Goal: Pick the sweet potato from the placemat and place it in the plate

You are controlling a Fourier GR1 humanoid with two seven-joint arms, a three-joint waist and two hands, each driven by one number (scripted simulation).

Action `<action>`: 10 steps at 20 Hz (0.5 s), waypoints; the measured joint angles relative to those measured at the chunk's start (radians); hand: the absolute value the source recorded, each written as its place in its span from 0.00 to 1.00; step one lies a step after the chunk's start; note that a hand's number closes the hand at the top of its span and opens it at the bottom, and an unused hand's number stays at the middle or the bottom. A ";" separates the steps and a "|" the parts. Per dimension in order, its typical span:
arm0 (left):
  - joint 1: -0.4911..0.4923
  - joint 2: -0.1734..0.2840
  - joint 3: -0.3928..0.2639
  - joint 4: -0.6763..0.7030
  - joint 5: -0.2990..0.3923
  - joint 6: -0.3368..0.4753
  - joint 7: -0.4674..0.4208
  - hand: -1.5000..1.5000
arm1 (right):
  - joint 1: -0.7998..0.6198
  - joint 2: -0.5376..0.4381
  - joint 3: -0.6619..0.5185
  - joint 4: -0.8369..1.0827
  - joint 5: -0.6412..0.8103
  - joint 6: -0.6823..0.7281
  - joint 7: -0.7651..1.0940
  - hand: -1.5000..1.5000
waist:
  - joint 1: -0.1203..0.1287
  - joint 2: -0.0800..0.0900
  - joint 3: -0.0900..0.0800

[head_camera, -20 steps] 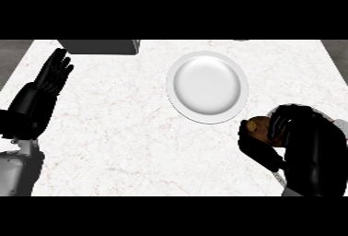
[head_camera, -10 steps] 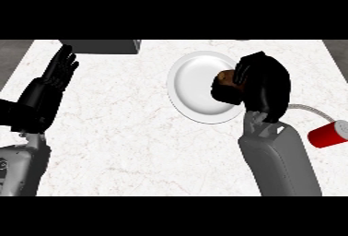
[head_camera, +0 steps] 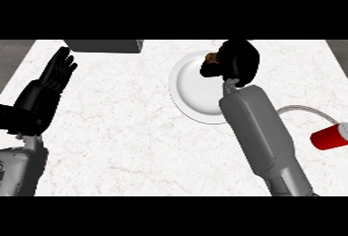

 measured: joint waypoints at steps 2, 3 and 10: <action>-0.001 -0.002 -0.003 -0.001 -0.006 -0.001 -0.001 0.50 | -0.042 -0.002 -0.025 0.116 -0.007 -0.031 -0.039 1.00 | 0.002 0.001 0.000; -0.004 -0.004 -0.006 0.002 -0.012 0.001 -0.001 0.50 | -0.059 0.000 -0.033 0.171 -0.018 -0.050 -0.057 1.00 | 0.004 0.003 0.000; -0.030 -0.016 -0.009 0.016 -0.019 -0.002 -0.004 0.50 | -0.161 0.003 -0.164 0.445 -0.119 -0.234 -0.163 0.00 | 0.017 0.009 0.001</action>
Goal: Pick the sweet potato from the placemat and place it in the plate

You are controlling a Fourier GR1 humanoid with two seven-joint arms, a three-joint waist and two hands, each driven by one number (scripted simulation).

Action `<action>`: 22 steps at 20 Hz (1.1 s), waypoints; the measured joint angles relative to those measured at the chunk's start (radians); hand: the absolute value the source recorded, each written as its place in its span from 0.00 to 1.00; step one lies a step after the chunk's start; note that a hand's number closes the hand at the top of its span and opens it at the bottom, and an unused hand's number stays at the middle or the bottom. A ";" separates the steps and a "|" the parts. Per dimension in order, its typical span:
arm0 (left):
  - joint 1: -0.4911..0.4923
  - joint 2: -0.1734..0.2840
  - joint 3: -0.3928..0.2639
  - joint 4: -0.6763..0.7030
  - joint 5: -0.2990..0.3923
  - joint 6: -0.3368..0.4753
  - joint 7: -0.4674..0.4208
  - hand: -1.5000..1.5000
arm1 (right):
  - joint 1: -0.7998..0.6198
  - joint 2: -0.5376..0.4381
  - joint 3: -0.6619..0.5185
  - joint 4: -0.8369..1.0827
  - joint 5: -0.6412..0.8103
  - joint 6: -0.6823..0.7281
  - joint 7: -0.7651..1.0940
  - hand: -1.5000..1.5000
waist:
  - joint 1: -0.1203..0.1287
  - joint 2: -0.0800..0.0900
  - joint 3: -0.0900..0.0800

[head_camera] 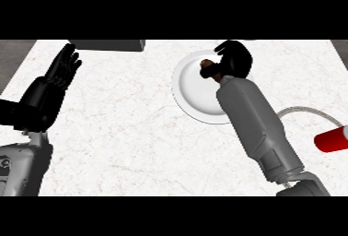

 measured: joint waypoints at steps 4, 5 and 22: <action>-0.002 -0.006 -0.010 -0.016 -0.005 -0.001 0.014 0.50 | -0.030 0.003 -0.050 0.075 -0.094 -0.076 -0.124 0.00 | 0.009 0.002 0.001; 0.002 -0.010 -0.014 -0.020 -0.007 -0.002 0.011 0.50 | -0.032 0.003 -0.058 0.092 -0.111 -0.108 -0.152 0.00 | 0.014 0.003 0.001; 0.051 0.000 0.027 -0.034 -0.011 -0.004 0.018 0.50 | 0.058 -0.001 -0.204 -0.077 -0.464 -0.315 -0.543 0.00 | -0.038 -0.017 0.000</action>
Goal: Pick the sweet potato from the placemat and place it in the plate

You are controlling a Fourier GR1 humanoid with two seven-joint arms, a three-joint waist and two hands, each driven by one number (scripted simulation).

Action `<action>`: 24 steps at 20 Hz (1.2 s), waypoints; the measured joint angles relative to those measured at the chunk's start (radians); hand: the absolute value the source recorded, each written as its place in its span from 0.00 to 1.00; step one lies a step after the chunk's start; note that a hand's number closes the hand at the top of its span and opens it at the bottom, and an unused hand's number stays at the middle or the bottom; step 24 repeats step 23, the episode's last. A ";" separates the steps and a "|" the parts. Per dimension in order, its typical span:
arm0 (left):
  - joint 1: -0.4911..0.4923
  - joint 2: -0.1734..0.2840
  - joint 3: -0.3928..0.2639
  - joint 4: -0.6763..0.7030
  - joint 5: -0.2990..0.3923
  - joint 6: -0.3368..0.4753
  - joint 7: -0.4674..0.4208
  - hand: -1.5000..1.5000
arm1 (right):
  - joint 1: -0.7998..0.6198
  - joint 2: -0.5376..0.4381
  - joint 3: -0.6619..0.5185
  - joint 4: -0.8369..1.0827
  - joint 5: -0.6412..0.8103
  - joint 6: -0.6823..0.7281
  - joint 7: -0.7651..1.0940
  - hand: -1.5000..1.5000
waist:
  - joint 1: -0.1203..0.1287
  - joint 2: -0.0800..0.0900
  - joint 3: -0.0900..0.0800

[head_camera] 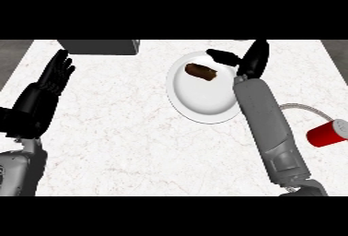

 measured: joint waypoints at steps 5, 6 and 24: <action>0.015 0.000 0.015 -0.008 0.001 0.000 0.004 0.50 | 0.192 -0.005 0.048 -0.235 -0.054 0.062 -0.013 0.00 | -0.022 -0.008 -0.001; 0.025 0.000 0.018 -0.015 0.006 -0.004 0.004 0.50 | 0.239 -0.004 0.063 -0.294 -0.056 0.077 -0.009 0.00 | -0.025 -0.009 -0.001; -0.007 -0.023 0.025 -0.012 -0.023 -0.007 0.017 0.50 | 0.905 -0.141 0.136 -1.063 -0.145 0.377 0.086 0.00 | -0.018 -0.004 -0.001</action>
